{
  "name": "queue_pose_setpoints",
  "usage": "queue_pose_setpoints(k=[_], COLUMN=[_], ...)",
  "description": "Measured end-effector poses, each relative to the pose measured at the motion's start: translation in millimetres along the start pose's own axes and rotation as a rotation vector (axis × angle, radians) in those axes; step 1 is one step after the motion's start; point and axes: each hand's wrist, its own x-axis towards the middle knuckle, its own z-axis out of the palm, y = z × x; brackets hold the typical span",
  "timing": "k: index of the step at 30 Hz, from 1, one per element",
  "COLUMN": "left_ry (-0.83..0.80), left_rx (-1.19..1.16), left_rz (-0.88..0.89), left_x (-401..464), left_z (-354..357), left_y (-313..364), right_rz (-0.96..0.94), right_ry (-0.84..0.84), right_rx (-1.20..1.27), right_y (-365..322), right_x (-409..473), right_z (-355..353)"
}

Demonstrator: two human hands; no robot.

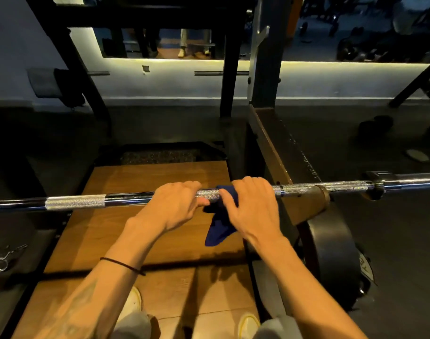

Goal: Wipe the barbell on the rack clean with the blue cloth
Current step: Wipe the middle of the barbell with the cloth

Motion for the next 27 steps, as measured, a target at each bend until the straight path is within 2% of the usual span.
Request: queue_pose_setpoints(k=[4,8,9,11,13,16,19,22,24,27], left_ry=[0.23,0.491,0.543,0.603,0.64,0.669,0.627,0.608,0.602,0.589], left_rx=[0.014,-0.111,-0.141,-0.169,-0.158,-0.154,-0.213,-0.251,-0.256,-0.226], left_rz=[-0.017,-0.082,-0.096,-0.104,-0.101,-0.065,-0.09,-0.13,-0.129,-0.116], left_x=[-6.8,-12.6,-14.7,-17.9,-19.2,-15.9,-14.4,-17.3,-17.2,-12.2], left_z=[18.6,39.7,43.3,47.1,49.2,49.9,47.4,44.4,44.5,46.3], left_y=[7.3,18.2,20.8,26.1,25.4,20.5,23.9,31.3,29.2,18.0], right_rz=[0.174,0.348,0.344,0.205,0.045,-0.086,0.06,0.19,0.167,0.022], right_ry=[0.015,0.095,0.109,0.112,0.04,-0.038,0.025,0.023,0.008,-0.043], right_rx=[-0.109,-0.017,0.019,0.09,0.129,0.083,0.028,0.022,0.027,-0.014], right_y=[42.3,19.1,6.8,-16.3,-28.0,-1.3,44.2,50.8,36.6,16.7], right_x=[-3.4,-8.4,-9.6,-12.8,-16.0,-11.0,-10.9,-15.3,-14.5,-14.2], right_z=[-10.8,-1.8,2.4,10.8,12.1,-1.3,-12.1,-14.8,-12.3,-1.9])
